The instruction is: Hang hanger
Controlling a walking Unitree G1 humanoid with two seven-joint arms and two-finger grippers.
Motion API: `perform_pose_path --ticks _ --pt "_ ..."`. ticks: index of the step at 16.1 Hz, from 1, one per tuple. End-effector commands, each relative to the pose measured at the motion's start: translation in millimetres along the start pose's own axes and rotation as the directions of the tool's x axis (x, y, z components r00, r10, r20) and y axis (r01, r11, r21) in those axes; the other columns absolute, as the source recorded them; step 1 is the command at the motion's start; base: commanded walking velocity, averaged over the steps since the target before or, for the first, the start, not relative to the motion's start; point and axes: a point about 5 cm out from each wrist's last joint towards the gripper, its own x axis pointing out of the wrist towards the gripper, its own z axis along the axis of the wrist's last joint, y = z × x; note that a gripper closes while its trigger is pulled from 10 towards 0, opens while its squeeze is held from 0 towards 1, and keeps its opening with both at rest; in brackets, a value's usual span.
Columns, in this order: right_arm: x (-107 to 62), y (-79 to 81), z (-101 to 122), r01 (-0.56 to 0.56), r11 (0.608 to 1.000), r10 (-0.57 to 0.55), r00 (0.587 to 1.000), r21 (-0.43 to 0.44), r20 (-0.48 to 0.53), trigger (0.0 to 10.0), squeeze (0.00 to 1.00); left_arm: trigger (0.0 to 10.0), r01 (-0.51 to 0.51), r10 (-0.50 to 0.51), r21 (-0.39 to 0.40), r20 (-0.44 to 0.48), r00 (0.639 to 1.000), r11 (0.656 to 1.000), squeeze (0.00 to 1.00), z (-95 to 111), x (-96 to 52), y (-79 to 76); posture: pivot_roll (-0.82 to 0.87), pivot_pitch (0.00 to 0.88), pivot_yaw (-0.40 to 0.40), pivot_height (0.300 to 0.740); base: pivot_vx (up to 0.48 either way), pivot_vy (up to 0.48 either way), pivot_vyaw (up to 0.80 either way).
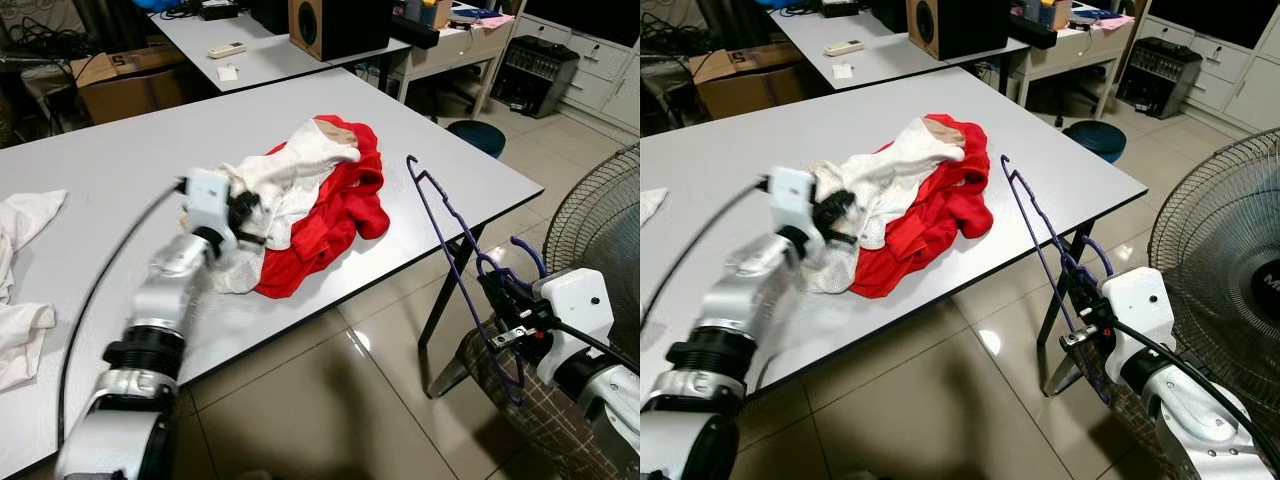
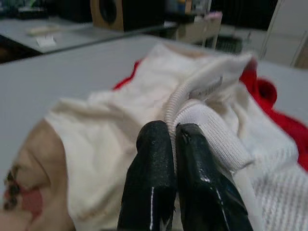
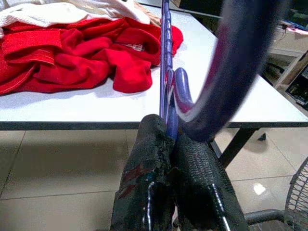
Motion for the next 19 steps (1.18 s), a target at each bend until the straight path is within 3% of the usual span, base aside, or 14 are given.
perform_pose_path --ticks 1,6,8,10,12,16,19 --pt "1.2 -3.3 5 0.026 1.000 -0.026 0.999 -0.017 0.032 10.0 0.00 0.0 0.030 -0.028 -0.010 0.171 0.985 1.000 0.00 39 -0.6 13.1 -0.14 0.000 0.050 0.740 0.000 0.000 0.00" --pt "3.3 -3.1 6 0.030 0.999 -0.029 0.998 -0.011 0.048 10.0 0.00 0.0 0.182 -0.156 -0.029 0.398 0.904 0.983 0.00 101 -11.6 19.7 -0.13 0.000 0.048 0.740 0.000 0.000 0.00" --pt "5.2 -0.9 6 0.020 1.000 -0.019 0.998 -0.010 0.053 10.0 0.00 0.0 0.202 -0.195 0.019 0.368 0.909 0.979 0.00 104 -12.0 18.0 -0.12 0.000 0.048 0.740 0.000 0.000 0.00" --pt "6.4 1.1 6 0.004 1.000 -0.004 0.998 -0.005 0.059 10.0 0.00 0.0 0.171 -0.195 0.138 0.189 0.962 0.976 0.00 82 -11.1 20.0 -0.12 0.000 0.049 0.740 0.000 0.000 0.00" --pt "4.2 10.9 8 -0.100 0.995 0.099 0.992 0.016 0.073 10.0 0.00 0.0 0.228 -0.244 0.127 0.123 0.962 0.965 0.00 76 -14.8 16.2 -0.12 0.000 0.049 0.740 0.000 0.000 0.00" --pt "2.2 34.1 17 -0.374 0.927 0.374 0.926 -0.014 0.053 10.0 0.00 0.0 0.285 -0.307 0.146 0.159 0.938 0.947 0.00 98 -13.5 8.6 -0.11 0.000 0.047 0.740 0.000 0.000 0.00" --pt "8.5 32.8 18 -0.403 0.914 0.404 0.914 -0.044 0.024 10.0 0.00 0.0 0.337 -0.363 0.157 0.183 0.914 0.928 0.00 110 -16.4 3.0 -0.11 0.000 0.042 0.740 0.000 0.000 0.00"
